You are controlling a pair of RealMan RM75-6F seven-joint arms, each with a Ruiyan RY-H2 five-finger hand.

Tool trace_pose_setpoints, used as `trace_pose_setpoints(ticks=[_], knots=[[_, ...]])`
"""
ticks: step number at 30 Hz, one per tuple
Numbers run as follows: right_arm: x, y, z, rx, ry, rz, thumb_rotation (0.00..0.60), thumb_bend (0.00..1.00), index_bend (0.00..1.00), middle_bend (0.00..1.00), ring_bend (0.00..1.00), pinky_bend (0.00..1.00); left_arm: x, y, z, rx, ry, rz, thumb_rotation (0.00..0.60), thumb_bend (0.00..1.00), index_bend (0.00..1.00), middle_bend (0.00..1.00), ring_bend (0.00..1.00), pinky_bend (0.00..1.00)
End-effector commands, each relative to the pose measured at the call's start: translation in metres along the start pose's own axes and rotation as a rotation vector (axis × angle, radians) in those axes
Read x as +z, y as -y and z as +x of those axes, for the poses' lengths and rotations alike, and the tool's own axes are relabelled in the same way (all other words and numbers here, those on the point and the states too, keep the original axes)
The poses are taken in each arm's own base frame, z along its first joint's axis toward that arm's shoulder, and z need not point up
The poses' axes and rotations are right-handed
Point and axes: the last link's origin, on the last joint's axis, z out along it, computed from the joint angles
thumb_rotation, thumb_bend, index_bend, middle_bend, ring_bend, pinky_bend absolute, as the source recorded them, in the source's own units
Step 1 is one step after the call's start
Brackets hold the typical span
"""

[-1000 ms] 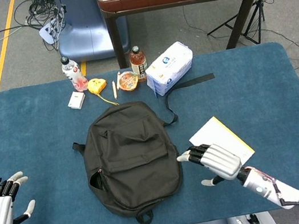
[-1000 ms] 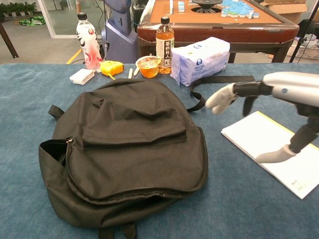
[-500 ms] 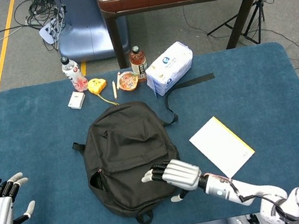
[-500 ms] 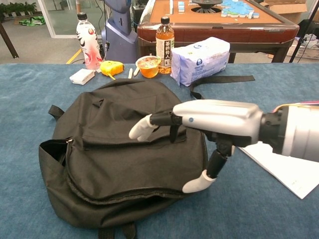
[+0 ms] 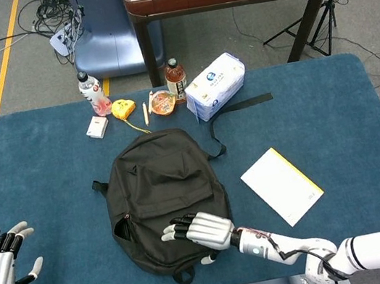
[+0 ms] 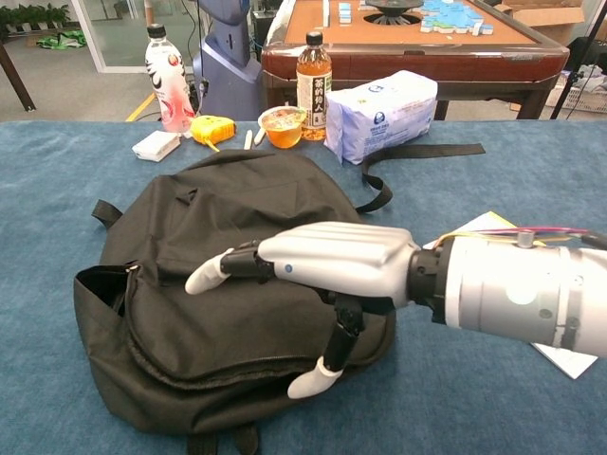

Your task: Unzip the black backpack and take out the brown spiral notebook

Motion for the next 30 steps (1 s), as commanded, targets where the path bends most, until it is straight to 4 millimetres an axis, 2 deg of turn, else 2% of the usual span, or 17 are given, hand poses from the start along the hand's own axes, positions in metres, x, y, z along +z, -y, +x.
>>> trace_pose_setpoints(ticks=[1, 5, 16, 20, 26, 30], knots=[[0.007, -0.003, -0.003, -0.01, 0.008, -0.015, 0.6, 0.03, 0.14, 0.12, 0.06, 0.21, -0.001, 0.001, 0.0, -0.001, 0.001, 0.002, 0.6, 0.26, 0.28, 0.22, 0.21, 0.09], [0.012, -0.007, -0.004, -0.008, 0.001, -0.035, 0.6, 0.03, 0.14, 0.12, 0.06, 0.21, -0.002, 0.004, 0.0, -0.001, 0.0, 0.009, 0.6, 0.26, 0.28, 0.22, 0.21, 0.09], [0.015, -0.023, 0.015, 0.031, -0.052, -0.103, 0.6, 0.03, 0.14, 0.12, 0.06, 0.21, 0.002, 0.004, -0.002, -0.004, 0.004, 0.0, 0.6, 0.26, 0.28, 0.22, 0.21, 0.09], [0.019, -0.03, 0.016, 0.042, -0.049, -0.129, 0.6, 0.03, 0.14, 0.12, 0.06, 0.21, 0.004, 0.003, -0.004, -0.006, 0.012, -0.004, 0.6, 0.26, 0.28, 0.22, 0.21, 0.09], [0.031, -0.034, 0.013, 0.014, -0.046, -0.15, 0.6, 0.14, 0.14, 0.16, 0.07, 0.21, 0.004, 0.004, -0.004, -0.006, 0.011, -0.005, 0.6, 0.26, 0.28, 0.22, 0.21, 0.09], [0.039, -0.03, 0.01, -0.027, -0.044, -0.149, 0.6, 0.3, 0.14, 0.18, 0.09, 0.21, 0.002, 0.005, -0.003, -0.005, 0.012, 0.002, 0.6, 0.26, 0.28, 0.22, 0.21, 0.09]])
